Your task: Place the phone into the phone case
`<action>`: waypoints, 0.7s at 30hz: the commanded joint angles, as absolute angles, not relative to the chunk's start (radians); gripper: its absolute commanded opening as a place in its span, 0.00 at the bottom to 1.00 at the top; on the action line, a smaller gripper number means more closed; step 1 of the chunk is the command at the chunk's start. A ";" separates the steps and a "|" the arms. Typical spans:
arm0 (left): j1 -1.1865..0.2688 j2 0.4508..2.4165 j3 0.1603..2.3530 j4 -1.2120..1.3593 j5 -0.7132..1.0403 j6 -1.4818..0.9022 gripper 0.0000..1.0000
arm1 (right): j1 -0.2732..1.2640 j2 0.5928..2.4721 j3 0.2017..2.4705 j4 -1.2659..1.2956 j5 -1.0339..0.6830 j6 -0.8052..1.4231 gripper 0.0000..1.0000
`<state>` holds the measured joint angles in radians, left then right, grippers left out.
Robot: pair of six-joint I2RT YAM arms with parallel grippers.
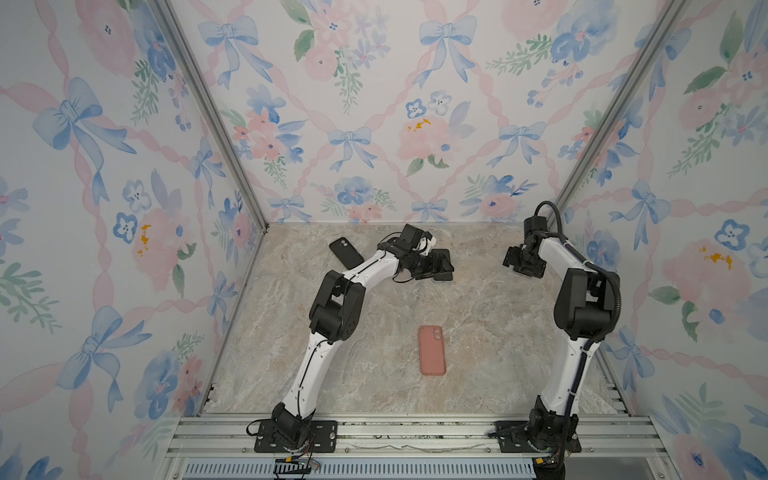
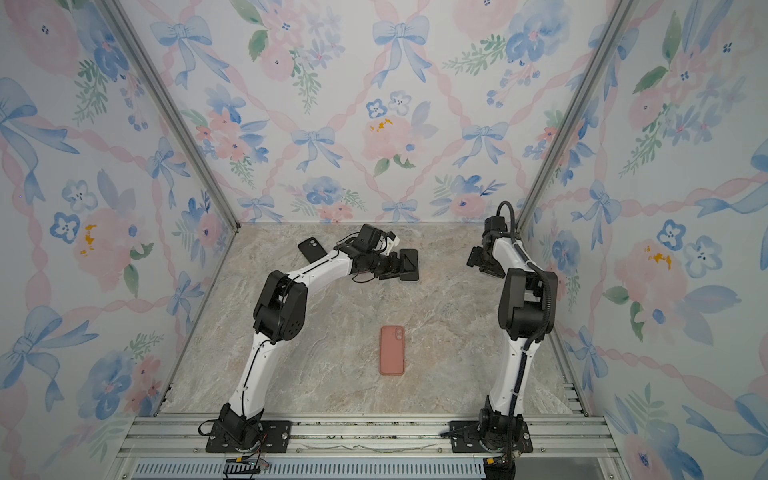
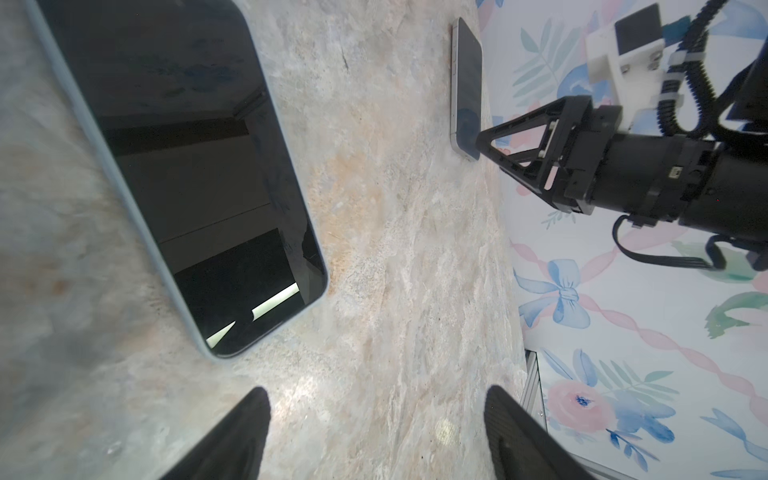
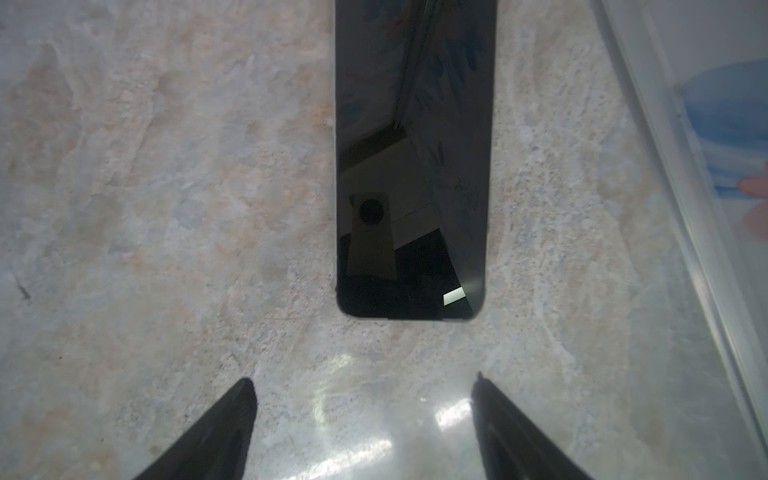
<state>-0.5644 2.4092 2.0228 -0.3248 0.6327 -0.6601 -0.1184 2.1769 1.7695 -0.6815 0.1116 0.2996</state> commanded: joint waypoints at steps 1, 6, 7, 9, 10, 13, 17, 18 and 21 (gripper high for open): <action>-0.552 2.469 2.111 -0.360 0.664 -0.673 0.82 | -0.148 2.228 1.847 -0.723 0.071 0.265 0.87; -0.548 2.514 2.183 -0.360 0.661 -0.681 0.82 | -0.186 2.308 1.960 -0.769 0.061 0.257 0.93; -0.546 2.519 2.192 -0.360 0.661 -0.682 0.82 | -0.189 2.323 1.980 -0.778 0.059 0.255 0.95; -0.544 2.524 2.200 -0.359 0.659 -0.683 0.82 | -0.190 2.352 2.020 -0.795 0.053 0.252 0.96; -0.543 2.526 2.204 -0.358 0.659 -0.683 0.82 | -0.190 2.368 2.041 -0.805 0.047 0.251 0.97; -0.543 2.531 2.208 -0.360 0.661 -0.683 0.82 | -0.191 2.422 2.115 -0.853 0.051 0.250 0.99; -0.541 2.531 2.206 -0.359 0.670 -0.683 0.82 | -0.194 2.479 2.197 -0.921 0.072 0.251 0.98; -0.541 2.533 2.204 -0.360 0.671 -0.683 0.82 | -0.195 2.487 2.203 -0.926 0.071 0.253 0.97; -0.539 2.534 2.202 -0.360 0.680 -0.685 0.82 | -0.199 2.498 2.208 -0.930 0.066 0.256 0.95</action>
